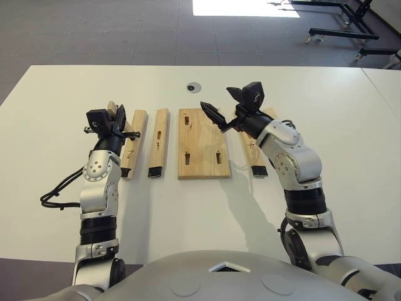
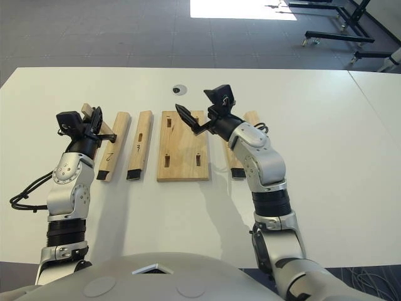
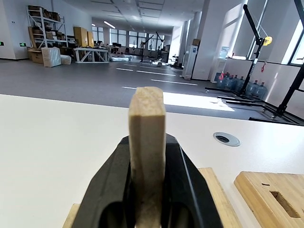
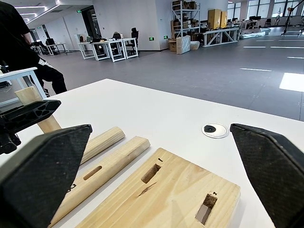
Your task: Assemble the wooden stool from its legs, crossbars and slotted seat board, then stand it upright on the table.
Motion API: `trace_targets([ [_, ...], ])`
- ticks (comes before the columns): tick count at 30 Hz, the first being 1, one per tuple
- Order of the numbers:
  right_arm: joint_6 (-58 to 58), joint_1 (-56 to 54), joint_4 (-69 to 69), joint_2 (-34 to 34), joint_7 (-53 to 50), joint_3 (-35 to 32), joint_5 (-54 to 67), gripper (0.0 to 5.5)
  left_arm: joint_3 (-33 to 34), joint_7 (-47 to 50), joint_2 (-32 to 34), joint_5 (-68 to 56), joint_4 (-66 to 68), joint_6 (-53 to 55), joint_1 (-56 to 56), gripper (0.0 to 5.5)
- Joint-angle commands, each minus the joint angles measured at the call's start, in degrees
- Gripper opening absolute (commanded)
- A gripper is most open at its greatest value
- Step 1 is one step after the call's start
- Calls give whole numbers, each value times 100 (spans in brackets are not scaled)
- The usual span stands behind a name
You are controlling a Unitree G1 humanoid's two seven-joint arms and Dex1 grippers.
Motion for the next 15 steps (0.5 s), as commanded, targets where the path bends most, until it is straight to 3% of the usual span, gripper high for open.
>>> trace_targets([
  [1,-22,-79,-23,20,-4,27,-36,537,-72,2,1,80,37,254,65,38],
  [15,-22,-79,-29,45,-22,26,-39,537,-41,4,19,146,-160,400,-68,38],
])
